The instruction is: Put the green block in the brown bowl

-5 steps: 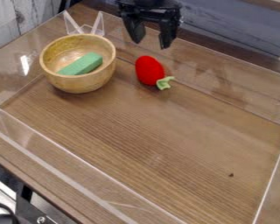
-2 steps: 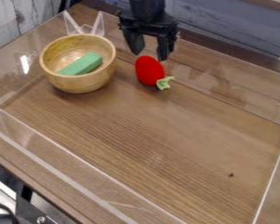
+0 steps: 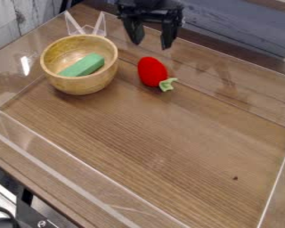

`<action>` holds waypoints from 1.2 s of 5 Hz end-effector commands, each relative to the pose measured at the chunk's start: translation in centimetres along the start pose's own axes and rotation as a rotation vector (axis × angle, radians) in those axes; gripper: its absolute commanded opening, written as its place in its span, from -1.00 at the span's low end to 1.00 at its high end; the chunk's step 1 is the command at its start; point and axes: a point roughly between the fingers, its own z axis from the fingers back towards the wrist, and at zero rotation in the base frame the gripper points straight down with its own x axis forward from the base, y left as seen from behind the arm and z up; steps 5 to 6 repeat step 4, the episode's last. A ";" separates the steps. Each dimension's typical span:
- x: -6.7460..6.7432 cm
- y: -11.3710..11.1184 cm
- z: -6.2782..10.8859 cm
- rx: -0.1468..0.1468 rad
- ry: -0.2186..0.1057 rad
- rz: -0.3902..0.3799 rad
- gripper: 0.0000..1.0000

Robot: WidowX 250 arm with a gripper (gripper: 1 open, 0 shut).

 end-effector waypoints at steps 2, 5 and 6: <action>1.5 0.4 1.0 0.013 -0.070 -0.002 -1.00; 1.1 -0.6 1.7 0.030 -0.050 0.086 1.00; 1.1 -0.6 1.7 0.030 -0.050 0.086 1.00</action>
